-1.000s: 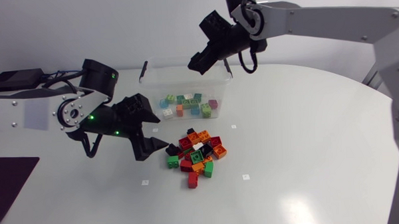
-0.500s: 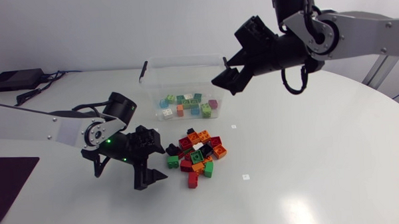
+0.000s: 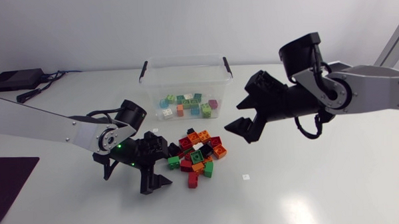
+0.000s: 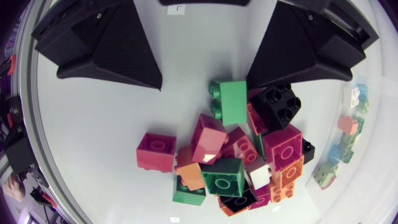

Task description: Place the duplo bricks in the container

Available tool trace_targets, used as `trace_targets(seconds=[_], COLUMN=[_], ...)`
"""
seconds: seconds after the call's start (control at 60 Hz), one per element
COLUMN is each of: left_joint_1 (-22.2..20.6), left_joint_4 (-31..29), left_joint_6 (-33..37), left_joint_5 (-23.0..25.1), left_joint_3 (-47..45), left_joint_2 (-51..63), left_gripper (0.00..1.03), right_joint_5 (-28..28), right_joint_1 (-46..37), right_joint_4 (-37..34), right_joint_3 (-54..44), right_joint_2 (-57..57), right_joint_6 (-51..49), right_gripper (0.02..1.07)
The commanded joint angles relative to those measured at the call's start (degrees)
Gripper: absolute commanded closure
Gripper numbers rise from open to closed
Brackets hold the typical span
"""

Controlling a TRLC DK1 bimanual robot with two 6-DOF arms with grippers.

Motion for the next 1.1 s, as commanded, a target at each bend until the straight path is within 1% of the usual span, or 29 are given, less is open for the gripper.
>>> trace_targets(seconds=[0.0, 0.1, 0.15, 0.183, 0.233, 0.317, 0.367, 0.433, 0.5, 0.567, 0.6, 0.633, 0.733, 0.883, 1.083], left_joint_1=[-0.6, -1.1, -1.3, -1.5, -1.8, -2.0, -2.0, -2.0, -2.1, -2.2, -2.3, -2.3, -2.6, -2.7, -2.3], left_joint_4=[1.0, 1.9, 2.7, 3.4, 3.7, 3.9, 3.9, 3.9, 3.9, 3.9, 3.9, 3.9, 3.7, 2.6, -0.2], left_joint_6=[-0.3, -1.1, -1.7, -2.2, -2.4, -3.0, -3.3, -3.7, -4.0, -4.1, -4.4, -4.5, -4.5, -4.4, -3.9], left_joint_5=[0.1, 0.1, 0.1, 0.1, 0.1, 0.0, 0.0, 0.0, 0.0, 0.0, 0.0, 0.0, -0.1, -0.1, -0.2], left_joint_3=[1.3, 1.5, 1.4, 1.4, 1.4, 1.7, 1.9, 2.0, 1.9, 1.7, 1.6, 1.5, 0.9, 0.0, -1.5], left_joint_2=[1.2, 1.6, 1.7, 1.8, 1.8, 2.1, 2.3, 2.5, 2.6, 2.6, 2.5, 2.5, 2.1, 0.6, -3.7], left_gripper=[0.09, 0.09, 0.09, 0.12, 0.13, 0.20, 0.24, 0.31, 0.42, 0.52, 0.64, 0.71, 0.72, 0.74, 0.75], right_joint_5=[-0.2, 0.0, 0.3, 0.8, 1.8, 3.6, 4.5, 6.7, 9.3, 11.1, 11.8, 13.1, 14.6, 16.5, 17.0], right_joint_1=[0.9, 1.2, 1.4, 1.9, 2.6, 4.2, 5.1, 6.4, 7.6, 8.4, 8.8, 9.2, 9.9, 10.3, 10.6], right_joint_4=[1.0, 1.7, 2.0, 2.5, 2.6, 2.7, 3.2, 3.4, 4.1, 4.0, 3.7, 3.4, 1.4, 0.6, -2.1], right_joint_3=[-3.6, -5.8, -6.7, -7.5, -8.2, -9.0, -9.2, -9.3, -8.9, -8.3, -7.7, -7.0, -4.9, -2.5, 0.9], right_joint_2=[-0.6, -0.6, -0.6, -0.6, -0.6, -0.3, 0.3, 1.4, 3.2, 4.4, 5.3, 6.1, 8.9, 12.3, 15.5], right_joint_6=[-1.8, -1.8, -1.7, -1.5, -1.4, -0.7, 0.2, 1.4, 3.1, 4.8, 5.6, 6.4, 9.4, 12.3, 14.6], right_gripper=[0.07, 0.08, 0.10, 0.10, 0.11, 0.16, 0.16, 0.17, 0.22, 0.22, 0.22, 0.22, 0.22, 0.22, 0.22])
